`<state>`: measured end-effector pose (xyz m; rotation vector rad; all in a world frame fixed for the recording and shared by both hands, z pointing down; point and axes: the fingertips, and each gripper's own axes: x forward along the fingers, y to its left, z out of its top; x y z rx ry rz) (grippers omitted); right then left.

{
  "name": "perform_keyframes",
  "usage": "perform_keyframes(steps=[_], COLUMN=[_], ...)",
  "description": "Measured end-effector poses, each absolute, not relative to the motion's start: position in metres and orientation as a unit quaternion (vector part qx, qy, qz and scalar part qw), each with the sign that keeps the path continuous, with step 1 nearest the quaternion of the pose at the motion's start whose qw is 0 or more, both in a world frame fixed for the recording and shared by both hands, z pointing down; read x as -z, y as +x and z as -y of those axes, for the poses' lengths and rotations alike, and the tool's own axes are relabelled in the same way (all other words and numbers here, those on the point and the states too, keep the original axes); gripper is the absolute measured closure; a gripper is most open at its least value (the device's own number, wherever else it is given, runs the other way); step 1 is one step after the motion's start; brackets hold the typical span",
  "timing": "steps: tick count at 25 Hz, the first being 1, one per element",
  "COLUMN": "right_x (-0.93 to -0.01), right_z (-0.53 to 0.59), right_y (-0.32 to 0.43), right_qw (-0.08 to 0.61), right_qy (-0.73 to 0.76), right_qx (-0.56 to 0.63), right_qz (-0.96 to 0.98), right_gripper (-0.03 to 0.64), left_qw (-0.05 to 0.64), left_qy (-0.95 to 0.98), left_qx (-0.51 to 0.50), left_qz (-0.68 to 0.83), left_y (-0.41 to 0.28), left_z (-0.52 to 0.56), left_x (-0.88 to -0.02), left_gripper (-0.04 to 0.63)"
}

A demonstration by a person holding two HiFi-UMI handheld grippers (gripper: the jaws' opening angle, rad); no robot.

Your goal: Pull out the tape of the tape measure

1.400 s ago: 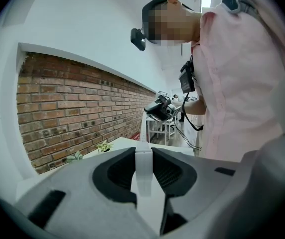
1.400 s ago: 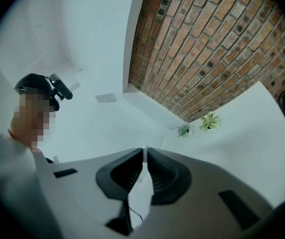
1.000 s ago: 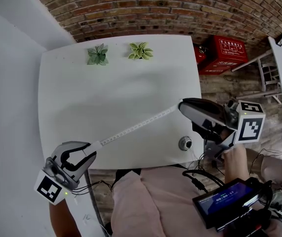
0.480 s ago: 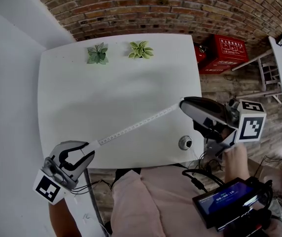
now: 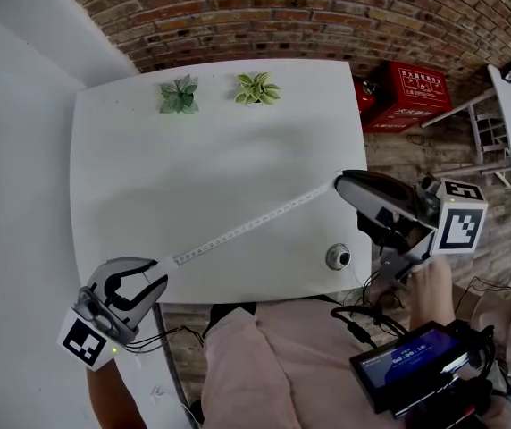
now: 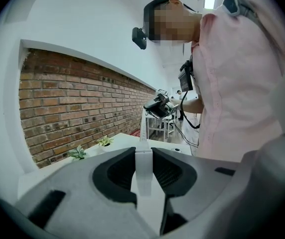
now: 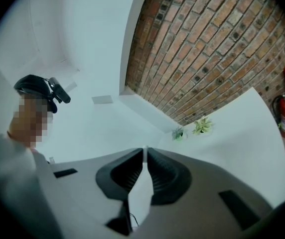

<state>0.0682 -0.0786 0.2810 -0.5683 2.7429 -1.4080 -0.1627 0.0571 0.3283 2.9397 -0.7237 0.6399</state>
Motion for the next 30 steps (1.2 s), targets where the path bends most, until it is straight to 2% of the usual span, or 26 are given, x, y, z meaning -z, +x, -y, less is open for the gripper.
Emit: perform_keyframes(steps=[30], right_x=[-0.311], right_z=[0.072], right_y=[0.062], right_qw=[-0.018], right_qy=[-0.191], right_qx=[0.479], right_qz=[-0.856], right_gripper=[0.581], left_qw=[0.045], left_qy=[0.945], left_qx=[-0.240], left_qz=[0.216], left_y=[-0.167], left_z=[-0.050], left_x=[-0.344], left_gripper=[0.495])
